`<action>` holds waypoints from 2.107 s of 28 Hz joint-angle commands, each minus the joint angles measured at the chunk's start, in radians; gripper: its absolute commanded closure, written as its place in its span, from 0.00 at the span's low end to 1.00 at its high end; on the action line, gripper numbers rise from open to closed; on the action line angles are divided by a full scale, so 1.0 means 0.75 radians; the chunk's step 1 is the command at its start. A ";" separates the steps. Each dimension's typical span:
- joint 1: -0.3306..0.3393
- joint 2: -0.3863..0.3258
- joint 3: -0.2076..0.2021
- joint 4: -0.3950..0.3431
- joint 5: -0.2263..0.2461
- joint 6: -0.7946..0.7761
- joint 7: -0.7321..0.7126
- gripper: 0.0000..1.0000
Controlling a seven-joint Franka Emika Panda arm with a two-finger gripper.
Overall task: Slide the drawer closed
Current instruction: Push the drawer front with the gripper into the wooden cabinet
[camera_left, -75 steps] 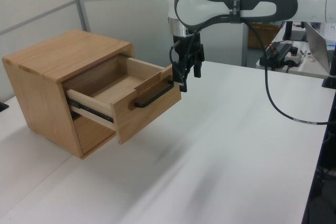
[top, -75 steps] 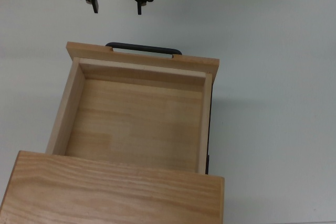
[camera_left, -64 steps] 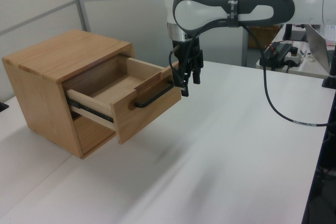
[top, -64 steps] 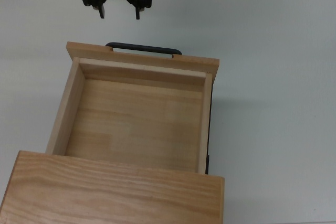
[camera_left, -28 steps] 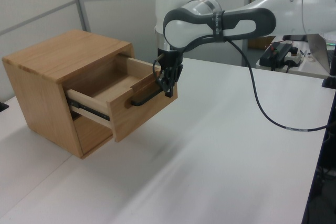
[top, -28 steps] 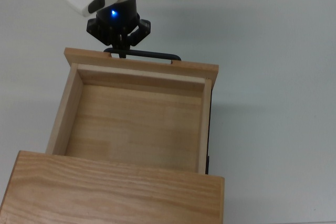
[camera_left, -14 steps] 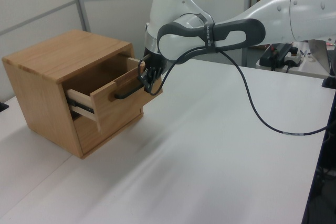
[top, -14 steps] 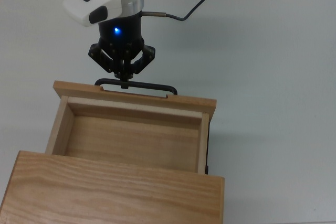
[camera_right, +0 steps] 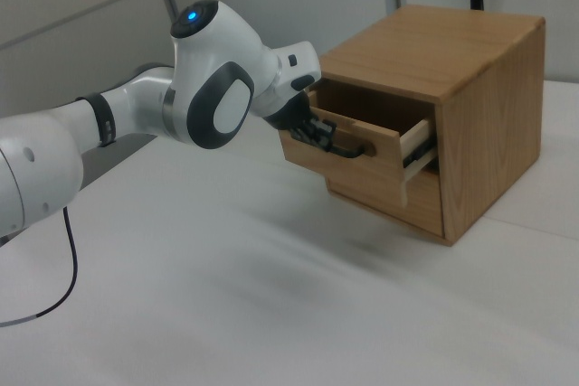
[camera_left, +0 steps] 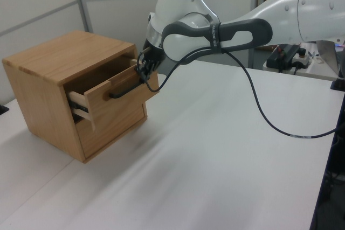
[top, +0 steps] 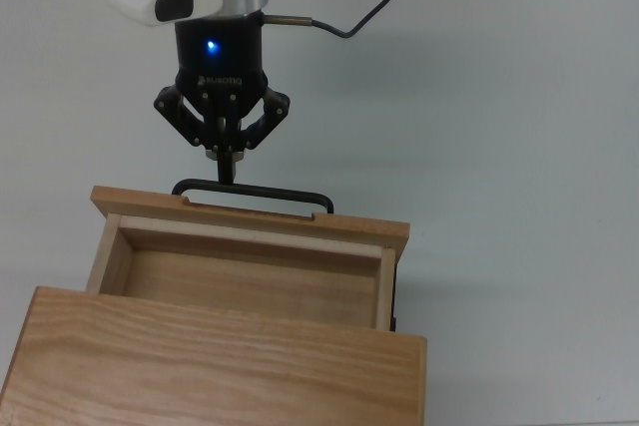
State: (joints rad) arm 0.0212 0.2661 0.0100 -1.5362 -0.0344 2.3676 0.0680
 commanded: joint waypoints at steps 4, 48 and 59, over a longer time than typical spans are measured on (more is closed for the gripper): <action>0.008 0.077 -0.015 0.003 -0.093 0.222 0.042 1.00; -0.024 0.390 -0.026 0.085 -0.105 1.077 0.059 1.00; -0.036 0.394 -0.028 0.120 -0.105 1.100 0.050 1.00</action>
State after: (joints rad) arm 0.0007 0.5425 -0.0024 -1.4811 -0.0915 3.1610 0.0873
